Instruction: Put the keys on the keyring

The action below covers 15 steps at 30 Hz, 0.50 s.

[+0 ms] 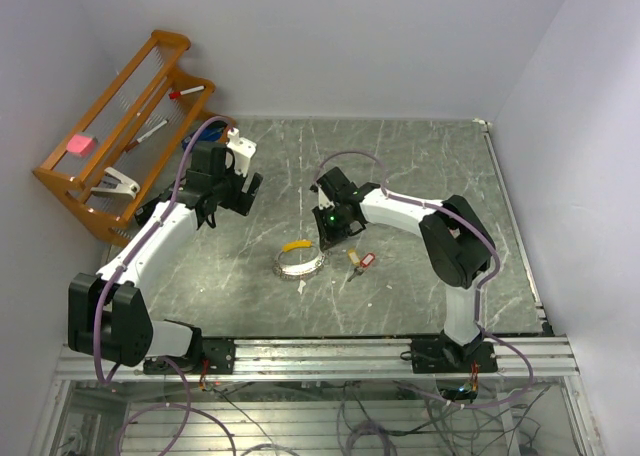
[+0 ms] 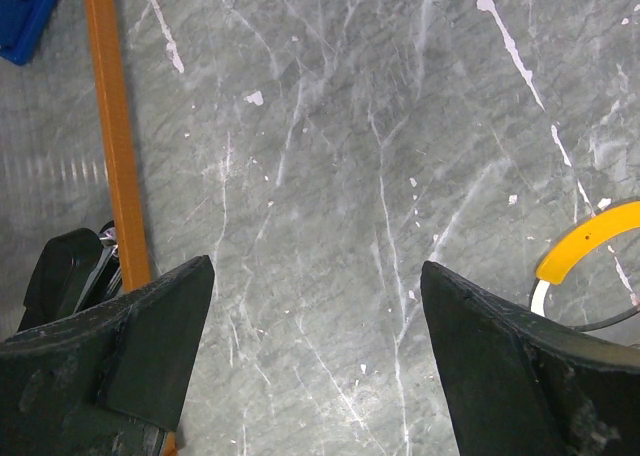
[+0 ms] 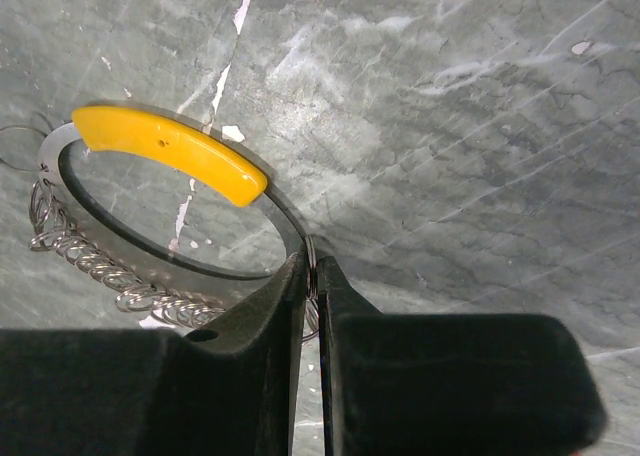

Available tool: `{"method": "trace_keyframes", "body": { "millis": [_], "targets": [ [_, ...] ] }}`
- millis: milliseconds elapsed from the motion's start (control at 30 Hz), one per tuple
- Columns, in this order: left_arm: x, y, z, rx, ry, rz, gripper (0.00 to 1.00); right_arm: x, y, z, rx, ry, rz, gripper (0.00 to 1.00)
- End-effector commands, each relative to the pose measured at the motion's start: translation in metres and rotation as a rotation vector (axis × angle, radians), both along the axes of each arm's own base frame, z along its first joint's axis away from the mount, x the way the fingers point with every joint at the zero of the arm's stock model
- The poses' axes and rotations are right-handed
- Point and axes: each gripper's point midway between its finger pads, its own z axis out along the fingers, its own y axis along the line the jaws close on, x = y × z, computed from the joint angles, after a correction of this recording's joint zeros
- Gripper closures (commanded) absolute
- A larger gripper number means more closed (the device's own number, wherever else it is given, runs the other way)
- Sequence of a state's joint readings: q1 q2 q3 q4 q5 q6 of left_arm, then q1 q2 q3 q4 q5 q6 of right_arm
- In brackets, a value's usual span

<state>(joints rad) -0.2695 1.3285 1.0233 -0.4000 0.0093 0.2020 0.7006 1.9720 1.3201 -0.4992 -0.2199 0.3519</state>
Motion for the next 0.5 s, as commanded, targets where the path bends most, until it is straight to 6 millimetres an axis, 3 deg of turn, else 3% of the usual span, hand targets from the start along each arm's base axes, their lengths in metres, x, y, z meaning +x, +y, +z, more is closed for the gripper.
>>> {"method": "trace_keyframes", "body": {
  "millis": [0,100,233,467],
  "targets": [
    [0.002,-0.005,0.006,-0.024,-0.016,-0.022,0.05,-0.002,0.0,-0.003,-0.011,0.02,0.001,0.91],
    [0.002,-0.007,0.007,-0.031,-0.015,-0.03,0.05,0.0,0.0,0.002,-0.004,0.004,0.001,1.0],
    [-0.003,-0.025,0.017,-0.065,-0.004,-0.108,0.05,0.01,0.002,0.022,0.013,-0.062,-0.003,1.0],
    [-0.009,-0.068,0.044,-0.168,0.005,-0.248,0.06,0.024,0.013,0.093,0.144,-0.234,0.021,1.0]
  ]
}}
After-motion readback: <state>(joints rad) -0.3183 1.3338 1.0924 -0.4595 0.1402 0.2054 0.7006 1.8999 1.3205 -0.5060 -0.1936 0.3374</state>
